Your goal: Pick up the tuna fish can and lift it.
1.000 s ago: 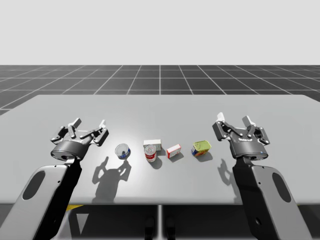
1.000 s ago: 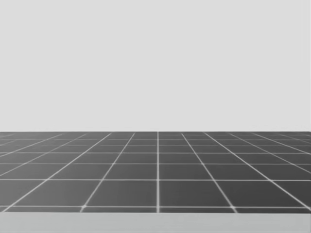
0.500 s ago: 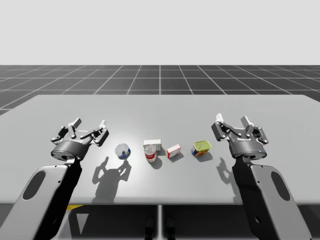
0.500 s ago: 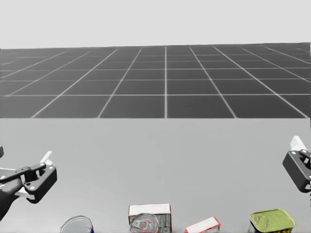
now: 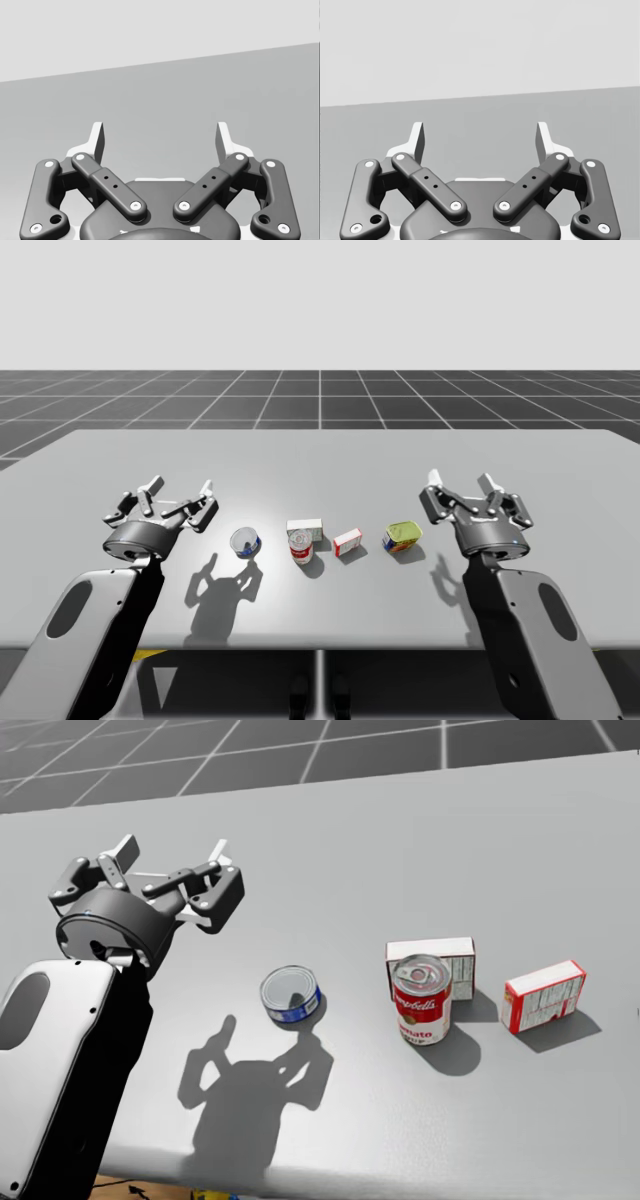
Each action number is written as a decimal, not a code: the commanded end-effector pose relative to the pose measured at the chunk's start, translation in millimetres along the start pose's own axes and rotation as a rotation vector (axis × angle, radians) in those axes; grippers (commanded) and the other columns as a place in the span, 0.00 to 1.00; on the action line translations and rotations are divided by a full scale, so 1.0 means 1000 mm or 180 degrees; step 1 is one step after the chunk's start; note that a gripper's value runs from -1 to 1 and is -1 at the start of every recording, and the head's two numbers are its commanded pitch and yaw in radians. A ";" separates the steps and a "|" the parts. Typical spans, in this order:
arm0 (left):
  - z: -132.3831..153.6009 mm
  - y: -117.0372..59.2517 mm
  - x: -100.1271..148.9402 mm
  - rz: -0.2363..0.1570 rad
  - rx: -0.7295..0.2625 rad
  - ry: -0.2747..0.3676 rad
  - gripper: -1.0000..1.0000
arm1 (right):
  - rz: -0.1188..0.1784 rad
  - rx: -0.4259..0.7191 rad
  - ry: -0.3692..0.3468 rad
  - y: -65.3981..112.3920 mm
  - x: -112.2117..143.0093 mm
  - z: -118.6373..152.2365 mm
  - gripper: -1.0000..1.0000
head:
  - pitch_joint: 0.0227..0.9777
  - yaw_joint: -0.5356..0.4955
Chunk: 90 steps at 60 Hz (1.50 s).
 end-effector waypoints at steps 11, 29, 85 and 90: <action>0.002 -0.001 0.006 0.0258 -0.0131 0.0034 0.00 | 0.0069 0.0043 0.0052 0.005 -0.004 0.000 0.00 | 0.85 0.82; 0.050 -0.010 0.031 0.0301 -0.0827 0.0107 0.00 | 0.0116 0.0032 0.0058 0.005 -0.006 0.000 0.00 | 0.84 0.82; 0.077 -0.012 -0.089 0.0036 -0.1418 0.0982 0.00 | 0.0226 0.0009 0.0024 0.004 -0.009 -0.003 0.00 | 0.83 0.81; 0.068 -0.018 -0.091 0.0037 -0.1427 0.0994 0.00 | 0.0218 0.0008 0.0022 0.003 -0.009 -0.003 0.00 | 0.83 0.81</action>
